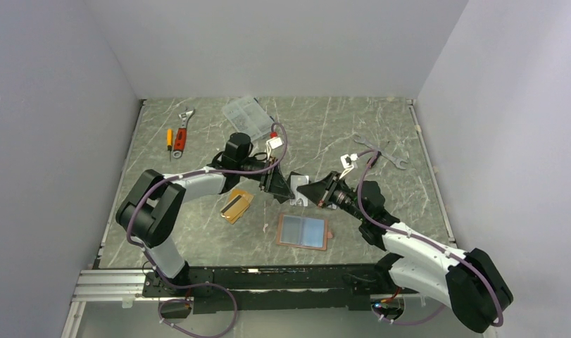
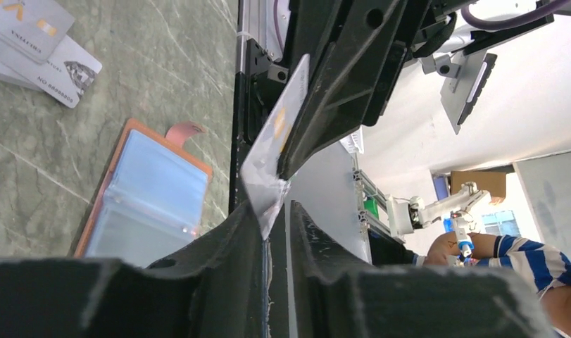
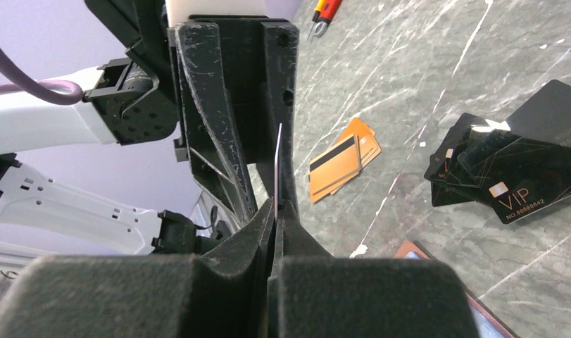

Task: Put the credit cards into the card holder
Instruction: Insert the credit card into the card holder.

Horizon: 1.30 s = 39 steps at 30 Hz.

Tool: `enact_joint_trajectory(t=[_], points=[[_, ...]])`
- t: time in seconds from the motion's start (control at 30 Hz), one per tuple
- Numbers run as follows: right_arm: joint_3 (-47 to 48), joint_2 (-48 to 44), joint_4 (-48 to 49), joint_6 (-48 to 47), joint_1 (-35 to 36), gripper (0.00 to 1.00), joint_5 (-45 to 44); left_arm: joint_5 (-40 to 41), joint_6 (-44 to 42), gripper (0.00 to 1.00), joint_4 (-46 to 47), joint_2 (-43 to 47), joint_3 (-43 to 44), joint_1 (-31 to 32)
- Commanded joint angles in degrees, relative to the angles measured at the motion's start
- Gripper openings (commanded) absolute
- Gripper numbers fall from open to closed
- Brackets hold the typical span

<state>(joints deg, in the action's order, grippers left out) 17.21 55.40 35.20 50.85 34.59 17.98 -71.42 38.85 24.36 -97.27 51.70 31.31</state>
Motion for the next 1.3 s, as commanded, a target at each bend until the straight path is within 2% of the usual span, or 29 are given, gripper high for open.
enact_joint_trajectory(t=[0.0, 0.1, 0.2, 0.4, 0.63, 0.7, 0.83, 0.9, 0.93, 0.97, 1.07, 1.17, 1.27], points=[[1.00, 2.46, 6.27, 1.67, 0.25, 0.00, -0.22, -2.40, 3.35, 0.23, 7.06, 0.07, -0.29, 0.12], [1.69, 3.35, 5.24, 1.61, 0.24, 0.00, 0.74, -2.84, 3.30, 0.10, 7.00, 0.22, -0.54, 0.13], [2.69, 1.38, -0.40, -0.35, 0.11, 0.05, 1.14, -3.32, 2.71, 0.00, 5.96, 0.24, -0.59, -0.03], [2.29, -3.94, -6.51, -1.95, -0.83, 0.19, 1.18, -4.53, 3.21, 0.00, 5.87, -0.01, -0.84, -0.21], [4.22, -2.90, -7.26, -2.23, -4.35, 0.25, 7.88, -6.08, 1.99, 0.00, 3.79, -0.50, -0.21, -0.28], [4.05, -2.37, -5.69, -1.45, -6.00, 0.23, 10.17, -6.31, 1.65, 0.00, 3.38, -0.47, -0.20, -0.20], [4.28, -0.75, -2.05, -0.15, -7.23, 0.03, 14.38, -6.32, 0.19, 0.00, 1.67, -0.53, 0.15, -0.22], [4.80, 0.14, -1.57, -0.13, -7.30, 0.00, 16.80, -5.73, -1.71, 0.00, -0.88, -0.61, 0.82, -0.21], [4.92, 0.32, -2.01, -0.06, -7.30, 0.00, 17.40, -5.08, -3.73, 0.07, -3.50, -0.59, 1.29, -0.21], [4.82, 0.21, -3.25, -0.25, -7.34, 0.00, 17.39, -4.15, -7.06, 0.19, -8.36, -0.49, 2.20, -0.21], [4.45, -1.69, -14.59, -3.16, -7.29, 0.00, 13.58, 1.17, -24.92, 0.41, -30.60, -0.98, 7.50, -0.12], [2.64, -3.00, -26.26, -5.47, -7.30, 0.00, 10.44, 6.60, -43.58, 0.44, -48.37, -3.99, 12.98, -0.11], [-1.00, -2.54, -30.38, -3.70, -7.33, 0.00, 11.59, 12.64, -54.21, 0.44, -56.66, -7.02, 14.32, -0.01]])
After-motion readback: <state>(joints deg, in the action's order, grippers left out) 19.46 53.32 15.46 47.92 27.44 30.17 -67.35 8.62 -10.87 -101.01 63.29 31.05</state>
